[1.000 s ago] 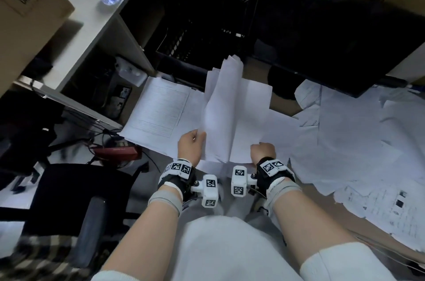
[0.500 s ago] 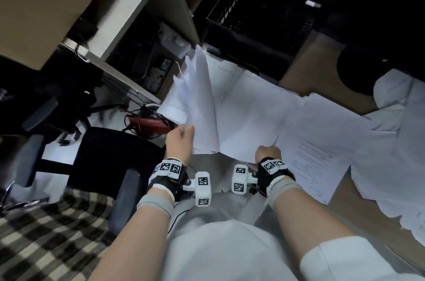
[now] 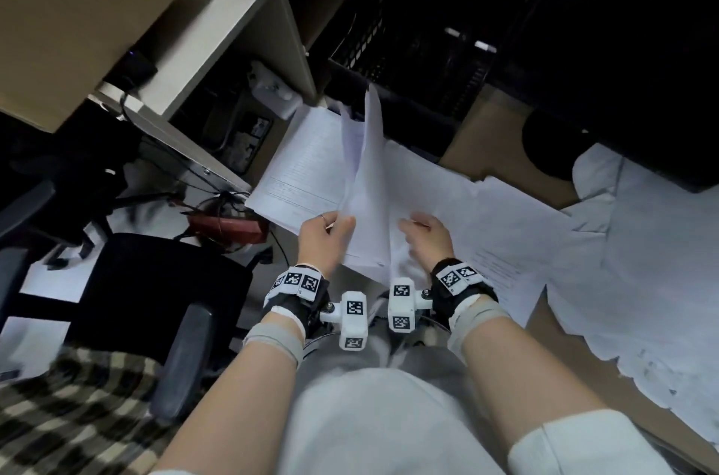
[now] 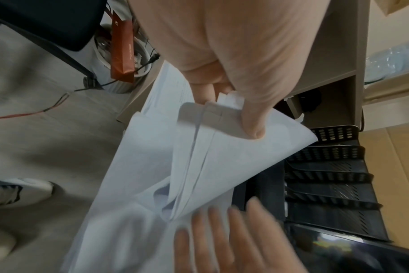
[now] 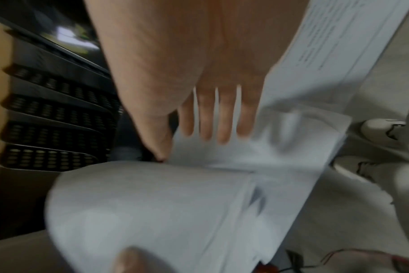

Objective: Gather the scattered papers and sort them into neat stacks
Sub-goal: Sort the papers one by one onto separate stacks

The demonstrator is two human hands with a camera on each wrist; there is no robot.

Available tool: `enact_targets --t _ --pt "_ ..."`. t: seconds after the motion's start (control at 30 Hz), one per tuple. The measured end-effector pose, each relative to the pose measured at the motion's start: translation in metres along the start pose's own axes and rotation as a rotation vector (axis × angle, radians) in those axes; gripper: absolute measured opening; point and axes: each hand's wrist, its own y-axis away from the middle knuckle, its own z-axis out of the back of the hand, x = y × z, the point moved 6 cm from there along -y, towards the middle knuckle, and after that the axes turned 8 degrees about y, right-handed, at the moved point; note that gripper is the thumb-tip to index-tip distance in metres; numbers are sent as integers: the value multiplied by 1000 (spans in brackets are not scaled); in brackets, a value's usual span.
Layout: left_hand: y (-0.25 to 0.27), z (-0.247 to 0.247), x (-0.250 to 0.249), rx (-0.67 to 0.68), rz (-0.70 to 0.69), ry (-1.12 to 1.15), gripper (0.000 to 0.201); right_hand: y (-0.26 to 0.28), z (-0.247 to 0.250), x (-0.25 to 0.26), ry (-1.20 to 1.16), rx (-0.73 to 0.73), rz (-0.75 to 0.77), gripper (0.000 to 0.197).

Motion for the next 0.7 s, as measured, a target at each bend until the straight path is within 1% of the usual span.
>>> enact_targets --t 0.07,0.13,0.2,0.23,0.3,0.4,0.43,0.5,0.57,0.6,0.63,0.67,0.7 --pt "5 -13 -3 33 1 12 35 13 -8 21 -171 181 49 48" --pt "13 -26 -9 54 -9 -10 25 24 -9 34 -202 284 102 43" --pt "16 -39 -12 89 -22 -42 14 25 -6 32 -219 327 98 43" --pt "19 -46 -14 115 -29 -56 12 25 -2 27 -234 324 82 44" --pt "26 -63 -20 175 -51 -113 13 25 7 19 -247 313 77 45" --pt "36 -85 -22 284 -34 -127 5 26 21 5 -298 314 51 43" --pt "40 -92 -22 317 -42 -140 7 27 26 3 -308 295 37 43" --pt "45 -104 -21 376 -48 -203 12 26 39 -1 -264 217 15 36" --pt "48 -113 -20 414 -12 -236 16 23 51 -9 -180 100 -3 27" --pt "49 -116 -22 438 8 -218 18 21 58 -9 -146 43 5 20" --pt "49 -117 -25 442 23 -174 19 20 62 -8 -130 10 22 14" --pt "46 -113 -31 404 31 -103 20 19 66 -6 -124 -9 35 11" --pt "37 -105 -35 319 23 -37 21 17 69 -3 -127 -25 47 13"
